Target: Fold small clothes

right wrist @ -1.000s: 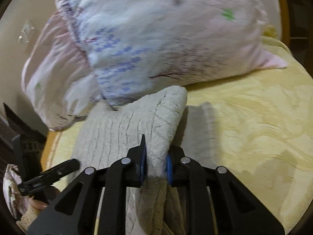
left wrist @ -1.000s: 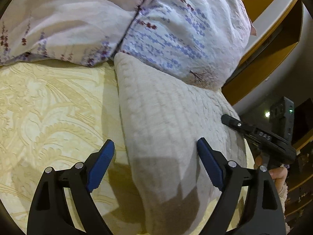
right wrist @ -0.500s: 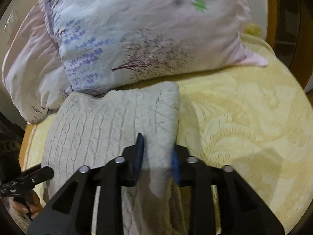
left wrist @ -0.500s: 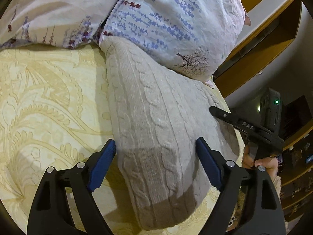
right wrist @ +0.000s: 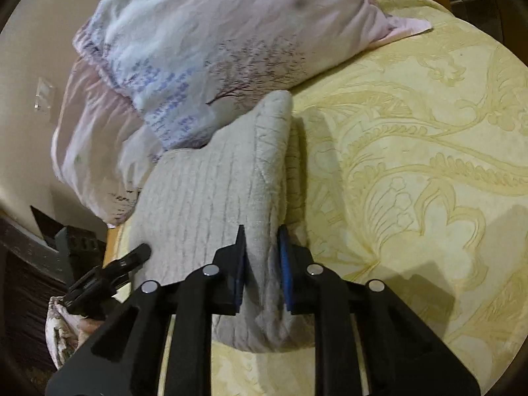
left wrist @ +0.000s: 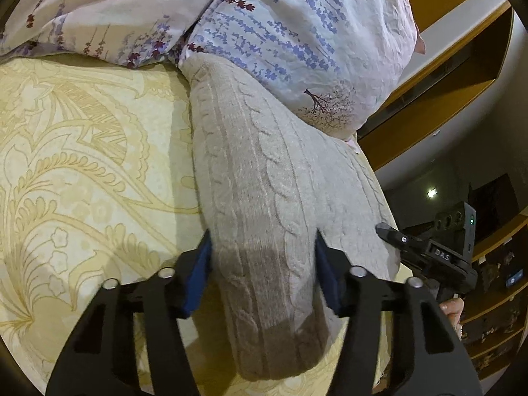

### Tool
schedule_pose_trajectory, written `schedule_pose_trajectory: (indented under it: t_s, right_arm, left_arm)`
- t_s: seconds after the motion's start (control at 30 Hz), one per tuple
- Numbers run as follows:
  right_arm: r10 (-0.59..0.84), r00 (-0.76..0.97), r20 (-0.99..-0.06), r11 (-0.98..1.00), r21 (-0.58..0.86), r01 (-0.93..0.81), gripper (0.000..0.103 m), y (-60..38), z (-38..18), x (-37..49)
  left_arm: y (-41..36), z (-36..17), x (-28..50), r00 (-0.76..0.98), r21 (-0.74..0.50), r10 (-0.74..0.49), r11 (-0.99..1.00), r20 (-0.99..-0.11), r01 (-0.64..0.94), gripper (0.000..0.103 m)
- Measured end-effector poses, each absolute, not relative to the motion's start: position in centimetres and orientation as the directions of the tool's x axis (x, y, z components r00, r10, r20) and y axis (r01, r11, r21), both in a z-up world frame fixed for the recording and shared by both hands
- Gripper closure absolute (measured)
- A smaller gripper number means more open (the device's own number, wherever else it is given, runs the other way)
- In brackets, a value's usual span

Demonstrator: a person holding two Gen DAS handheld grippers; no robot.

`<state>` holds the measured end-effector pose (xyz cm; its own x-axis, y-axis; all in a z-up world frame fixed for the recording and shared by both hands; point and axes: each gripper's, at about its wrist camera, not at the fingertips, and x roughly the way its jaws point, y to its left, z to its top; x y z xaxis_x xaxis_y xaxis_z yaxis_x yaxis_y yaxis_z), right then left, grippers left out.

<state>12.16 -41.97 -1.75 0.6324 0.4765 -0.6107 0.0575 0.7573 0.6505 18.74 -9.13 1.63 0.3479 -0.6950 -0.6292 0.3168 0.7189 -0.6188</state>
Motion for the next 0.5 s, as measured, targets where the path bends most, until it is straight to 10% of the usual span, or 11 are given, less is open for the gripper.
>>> schedule_pose_trajectory:
  t_s: [0.2,0.37,0.5]
  right_arm:
    - [0.451,0.598,-0.662,0.791,0.607,0.076,0.084,-41.6,-3.0,11.5]
    - [0.44,0.618,-0.651,0.778,0.62,0.099,0.043,-43.3,-1.7,12.1]
    - [0.46,0.645,-0.61,0.733,0.671,0.111,0.039,-44.9,-0.6,14.6]
  left_arm:
    - [-9.0,1.5,17.4,0.349,-0.604,-0.695,0.719,-0.629,0.344,0.054]
    - [-8.0,2.0,17.9,0.309,-0.648,-0.723,0.691,-0.618,0.321,0.045]
    - [-7.0,3.3,20.0,0.354,-0.661,-0.723,0.688,-0.594,0.298,0.022]
